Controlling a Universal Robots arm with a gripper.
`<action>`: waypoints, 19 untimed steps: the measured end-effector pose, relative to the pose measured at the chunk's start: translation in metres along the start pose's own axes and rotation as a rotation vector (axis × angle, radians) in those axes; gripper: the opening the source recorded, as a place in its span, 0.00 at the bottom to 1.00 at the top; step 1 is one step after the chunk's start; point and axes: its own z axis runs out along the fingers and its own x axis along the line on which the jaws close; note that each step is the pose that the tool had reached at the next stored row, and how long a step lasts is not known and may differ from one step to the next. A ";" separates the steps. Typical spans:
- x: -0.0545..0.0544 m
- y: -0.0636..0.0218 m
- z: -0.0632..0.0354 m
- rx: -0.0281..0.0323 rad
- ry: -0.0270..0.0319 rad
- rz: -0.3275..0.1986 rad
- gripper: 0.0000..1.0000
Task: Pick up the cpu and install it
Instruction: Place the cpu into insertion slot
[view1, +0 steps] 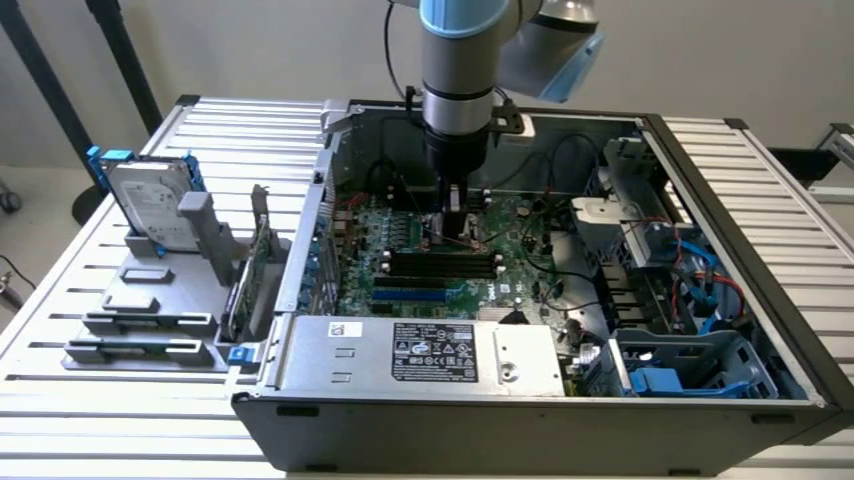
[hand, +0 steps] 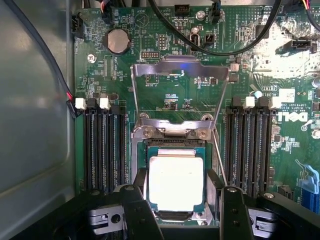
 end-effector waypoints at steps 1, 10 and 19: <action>0.000 -0.0001 0.0006 0.0000 -0.0009 0.000 0.55; 0.003 -0.0004 0.0054 -0.0002 -0.0072 0.000 0.55; 0.004 -0.0005 0.0084 -0.0003 -0.0203 0.003 0.55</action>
